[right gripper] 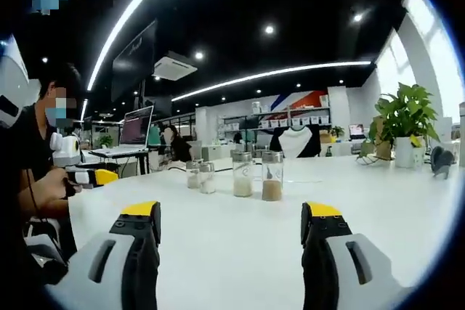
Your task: Rotate the seasoning bottle until the label or dispensing opening points toward the visible target arrow and the bottle remains upright within the marked orientation range
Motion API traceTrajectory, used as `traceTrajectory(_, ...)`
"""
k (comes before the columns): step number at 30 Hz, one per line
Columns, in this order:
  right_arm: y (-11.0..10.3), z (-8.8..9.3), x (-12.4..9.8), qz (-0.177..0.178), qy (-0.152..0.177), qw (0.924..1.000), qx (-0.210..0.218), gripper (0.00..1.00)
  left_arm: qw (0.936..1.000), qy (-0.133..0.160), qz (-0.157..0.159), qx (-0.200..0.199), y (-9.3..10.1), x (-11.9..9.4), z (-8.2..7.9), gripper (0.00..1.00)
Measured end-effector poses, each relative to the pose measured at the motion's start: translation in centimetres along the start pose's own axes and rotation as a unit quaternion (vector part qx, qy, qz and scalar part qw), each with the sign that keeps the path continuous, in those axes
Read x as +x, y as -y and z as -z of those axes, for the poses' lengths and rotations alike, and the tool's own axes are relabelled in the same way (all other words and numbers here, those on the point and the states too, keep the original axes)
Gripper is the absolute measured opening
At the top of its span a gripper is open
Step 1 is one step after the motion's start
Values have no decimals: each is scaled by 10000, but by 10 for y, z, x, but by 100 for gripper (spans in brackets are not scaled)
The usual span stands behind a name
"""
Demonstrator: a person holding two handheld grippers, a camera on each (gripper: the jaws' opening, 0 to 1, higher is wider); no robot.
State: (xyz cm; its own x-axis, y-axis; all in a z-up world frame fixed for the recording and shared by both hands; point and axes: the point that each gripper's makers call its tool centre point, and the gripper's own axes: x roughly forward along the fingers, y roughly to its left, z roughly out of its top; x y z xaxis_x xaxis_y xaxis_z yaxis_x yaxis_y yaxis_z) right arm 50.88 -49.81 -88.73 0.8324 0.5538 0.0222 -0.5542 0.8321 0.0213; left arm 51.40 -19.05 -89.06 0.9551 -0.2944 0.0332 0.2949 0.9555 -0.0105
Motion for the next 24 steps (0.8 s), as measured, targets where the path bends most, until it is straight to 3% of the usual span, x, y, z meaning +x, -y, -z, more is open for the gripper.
traceTrajectory(4,1,-4,1,75,84,9998,-152,76,9999,-74,-143,62,-4,0,-1,100)
traceTrajectory(6,3,-3,2,123,77,9998,-158,76,9999,74,-113,-84,-3,1,-8,100)
traceTrajectory(12,5,0,2,129,35,9999,-76,77,9998,-38,-174,87,-5,2,-11,100)
traceTrajectory(16,4,2,4,115,-13,9999,-87,77,9998,104,-171,30,-5,3,-18,100)
traceTrajectory(22,0,5,5,91,-99,9999,-77,77,9996,87,-282,19,-7,4,-13,100)
traceTrajectory(24,0,6,5,96,-114,9999,-65,77,9991,337,-272,9,-5,2,-21,100)
